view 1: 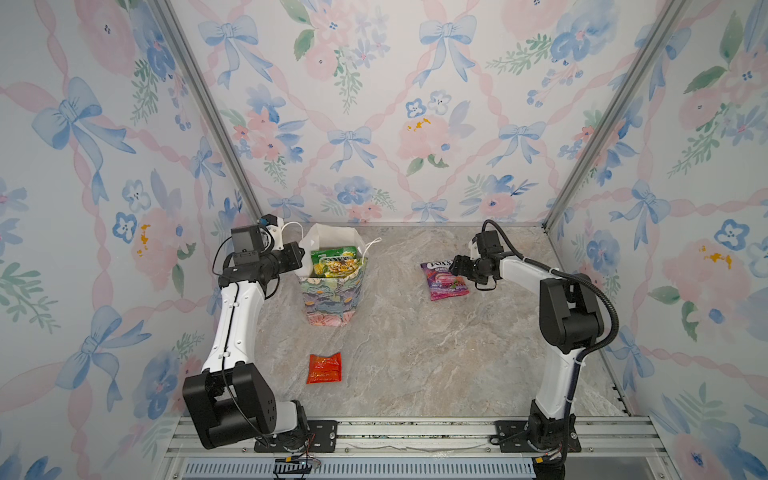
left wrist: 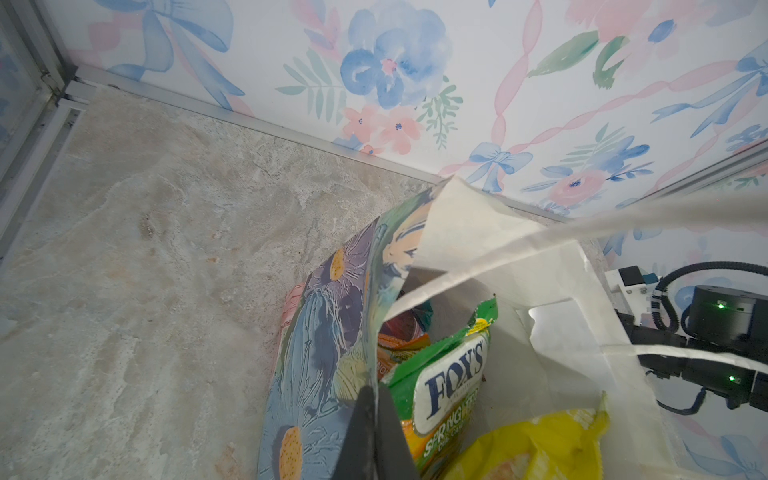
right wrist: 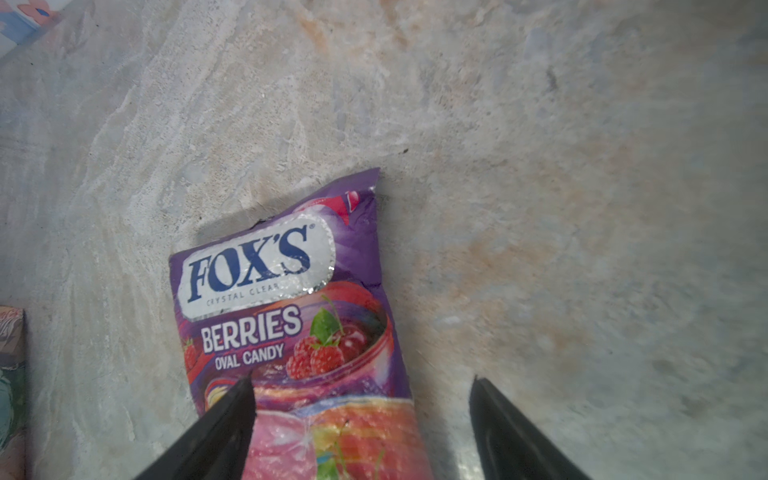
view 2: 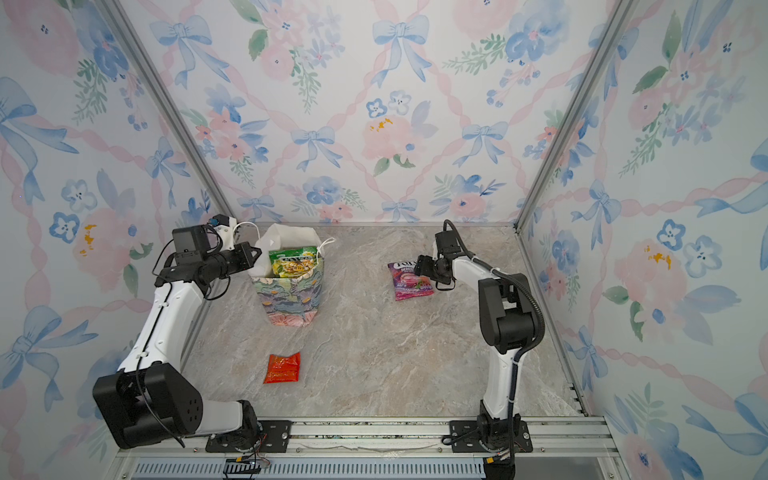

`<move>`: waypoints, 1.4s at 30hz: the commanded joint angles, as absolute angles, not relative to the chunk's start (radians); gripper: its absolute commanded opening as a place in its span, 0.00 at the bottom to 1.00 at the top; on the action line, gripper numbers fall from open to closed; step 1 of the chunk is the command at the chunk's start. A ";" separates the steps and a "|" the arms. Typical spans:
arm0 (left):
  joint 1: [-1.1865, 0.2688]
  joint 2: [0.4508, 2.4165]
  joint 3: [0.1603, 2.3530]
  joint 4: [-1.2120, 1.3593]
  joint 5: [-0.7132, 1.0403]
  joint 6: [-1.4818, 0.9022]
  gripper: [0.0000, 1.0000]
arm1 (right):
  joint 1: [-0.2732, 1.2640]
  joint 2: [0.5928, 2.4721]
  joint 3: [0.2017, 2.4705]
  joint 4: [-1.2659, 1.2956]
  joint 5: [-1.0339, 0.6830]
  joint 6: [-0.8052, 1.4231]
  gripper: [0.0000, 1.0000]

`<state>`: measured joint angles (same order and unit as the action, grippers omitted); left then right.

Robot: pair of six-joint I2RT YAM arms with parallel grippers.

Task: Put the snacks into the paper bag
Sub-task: 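Lower the right gripper onto the purple Fox's berries packet and grasp it, then lift the purple packet with the right gripper and carry it over the bag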

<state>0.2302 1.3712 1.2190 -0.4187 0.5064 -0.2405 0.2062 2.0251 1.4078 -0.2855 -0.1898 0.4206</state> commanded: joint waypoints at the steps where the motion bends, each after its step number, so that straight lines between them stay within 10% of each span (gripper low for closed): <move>1: 0.239 1.385 1.207 -0.424 0.512 -0.249 0.00 | 0.222 2.051 1.389 -0.277 -0.209 0.440 0.82; 13: 0.238 1.379 1.207 -0.425 0.512 -0.248 0.00 | 0.250 2.082 1.384 -0.264 -0.228 0.470 0.69; 29: 0.239 1.384 1.209 -0.424 0.516 -0.251 0.00 | 0.258 2.005 1.373 -0.229 -0.261 0.477 0.01; 42: 0.239 1.382 1.209 -0.424 0.522 -0.250 0.00 | 0.407 1.789 1.502 -0.354 -0.130 0.330 0.00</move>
<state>0.2302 1.3712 1.2190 -0.4168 0.5140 -0.2409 0.3641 1.8610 1.4296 -0.3042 -0.1856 0.4046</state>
